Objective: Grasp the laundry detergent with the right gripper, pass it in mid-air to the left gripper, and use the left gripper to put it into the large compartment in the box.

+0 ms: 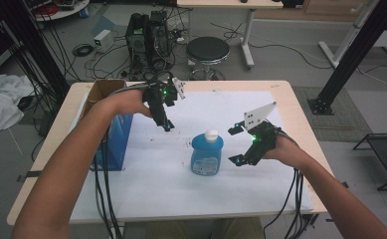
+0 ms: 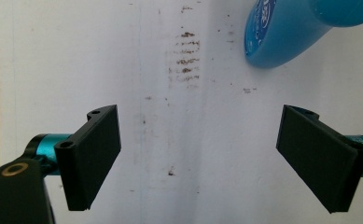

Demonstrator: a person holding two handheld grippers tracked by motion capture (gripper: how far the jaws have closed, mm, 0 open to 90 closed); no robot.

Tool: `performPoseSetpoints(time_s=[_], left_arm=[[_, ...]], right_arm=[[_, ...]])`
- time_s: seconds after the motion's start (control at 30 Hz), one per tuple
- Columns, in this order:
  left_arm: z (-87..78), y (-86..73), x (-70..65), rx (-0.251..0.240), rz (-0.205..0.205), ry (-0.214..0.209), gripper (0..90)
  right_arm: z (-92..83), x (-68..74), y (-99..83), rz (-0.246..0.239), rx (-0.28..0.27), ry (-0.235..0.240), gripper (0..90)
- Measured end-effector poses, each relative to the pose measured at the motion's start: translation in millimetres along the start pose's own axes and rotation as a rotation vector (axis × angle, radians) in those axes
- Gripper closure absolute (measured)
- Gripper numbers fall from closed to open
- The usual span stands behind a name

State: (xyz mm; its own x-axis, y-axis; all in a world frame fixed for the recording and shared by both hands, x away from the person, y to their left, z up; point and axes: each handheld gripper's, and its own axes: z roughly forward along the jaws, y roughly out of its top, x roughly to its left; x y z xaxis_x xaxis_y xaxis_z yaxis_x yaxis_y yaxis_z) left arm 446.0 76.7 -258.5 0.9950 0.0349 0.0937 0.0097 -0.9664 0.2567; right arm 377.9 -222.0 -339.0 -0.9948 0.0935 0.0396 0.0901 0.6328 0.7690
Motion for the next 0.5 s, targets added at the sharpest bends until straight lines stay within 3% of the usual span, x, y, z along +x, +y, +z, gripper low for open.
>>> performPoseSetpoints(time_s=[0.5], left_arm=[[1.8,-1.7,0.0,-0.001,-0.007,0.003,13.8]], right_arm=[[21.0,2.9,-8.0,0.009,-0.068,0.009,1.6]])
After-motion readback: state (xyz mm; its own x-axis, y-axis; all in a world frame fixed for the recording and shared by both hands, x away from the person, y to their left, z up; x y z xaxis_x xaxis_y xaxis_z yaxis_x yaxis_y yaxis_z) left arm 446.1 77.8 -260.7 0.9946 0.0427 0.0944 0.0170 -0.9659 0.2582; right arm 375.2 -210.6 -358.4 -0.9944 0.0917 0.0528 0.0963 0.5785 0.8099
